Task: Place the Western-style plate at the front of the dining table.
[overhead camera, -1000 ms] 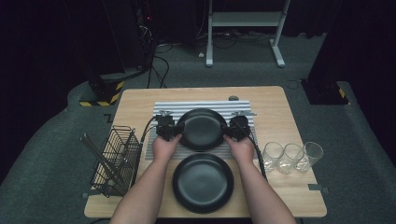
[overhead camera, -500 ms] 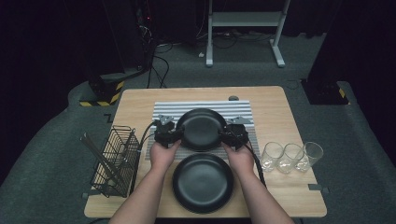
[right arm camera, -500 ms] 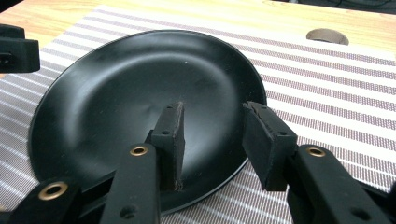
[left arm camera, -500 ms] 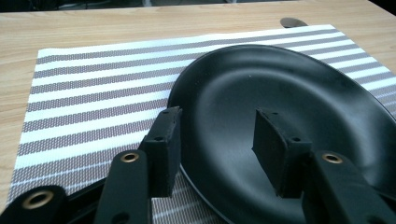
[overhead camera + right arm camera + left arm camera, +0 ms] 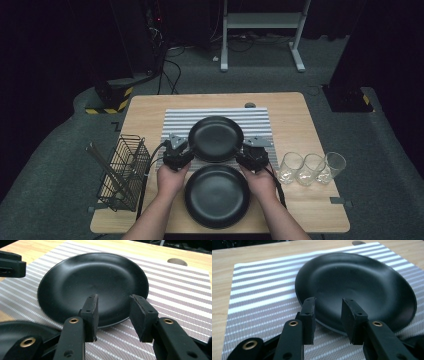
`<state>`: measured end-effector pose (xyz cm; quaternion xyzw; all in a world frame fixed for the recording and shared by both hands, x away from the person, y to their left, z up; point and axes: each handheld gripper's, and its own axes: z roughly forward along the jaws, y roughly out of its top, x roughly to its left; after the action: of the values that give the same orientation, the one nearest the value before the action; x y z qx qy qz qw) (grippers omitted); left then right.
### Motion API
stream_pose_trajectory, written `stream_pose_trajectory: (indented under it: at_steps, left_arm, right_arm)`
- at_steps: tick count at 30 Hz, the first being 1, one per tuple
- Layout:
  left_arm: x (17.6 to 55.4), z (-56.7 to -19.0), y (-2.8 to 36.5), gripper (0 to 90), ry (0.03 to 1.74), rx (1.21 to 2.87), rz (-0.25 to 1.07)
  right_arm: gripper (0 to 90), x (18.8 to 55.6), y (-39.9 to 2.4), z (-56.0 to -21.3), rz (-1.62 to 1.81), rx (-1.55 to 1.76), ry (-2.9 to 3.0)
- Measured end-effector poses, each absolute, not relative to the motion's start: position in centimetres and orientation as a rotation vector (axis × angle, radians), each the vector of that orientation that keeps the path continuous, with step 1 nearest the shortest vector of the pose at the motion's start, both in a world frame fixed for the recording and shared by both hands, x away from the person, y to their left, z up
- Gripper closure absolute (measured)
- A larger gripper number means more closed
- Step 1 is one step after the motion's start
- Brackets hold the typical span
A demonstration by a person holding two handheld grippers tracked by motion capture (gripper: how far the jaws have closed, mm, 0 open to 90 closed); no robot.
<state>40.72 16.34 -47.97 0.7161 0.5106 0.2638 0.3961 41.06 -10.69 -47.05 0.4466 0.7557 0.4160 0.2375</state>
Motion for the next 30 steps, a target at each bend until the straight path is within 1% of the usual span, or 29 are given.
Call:
stream_pose_trajectory:
  at_steps: [6, 9, 15, 24, 30]
  left_arm:
    - [38.9, -48.8, 17.0, 70.5, 1.289, 1.838, 0.644]
    - [38.2, -49.2, 17.3, 72.4, 1.283, 1.841, 0.637]
    - [36.6, -49.7, 18.0, 72.4, 1.269, 1.852, 0.649]
    - [34.3, -50.4, 18.4, 70.5, 1.216, 1.857, 0.646]
    - [33.3, -50.1, 18.9, 69.3, 1.169, 1.831, 0.644]
  right_arm:
    - [65.2, 39.5, -11.1, -47.4, 1.123, 1.203, 2.105]
    - [66.0, 38.5, -11.3, -47.7, 1.121, 1.194, 2.107]
    - [68.3, 37.2, -12.2, -48.3, 1.131, 1.192, 2.106]
    - [68.0, 35.2, -13.5, -49.1, 1.11, 1.19, 2.116]
    - [64.9, 33.8, -14.3, -49.9, 1.085, 1.196, 2.11]
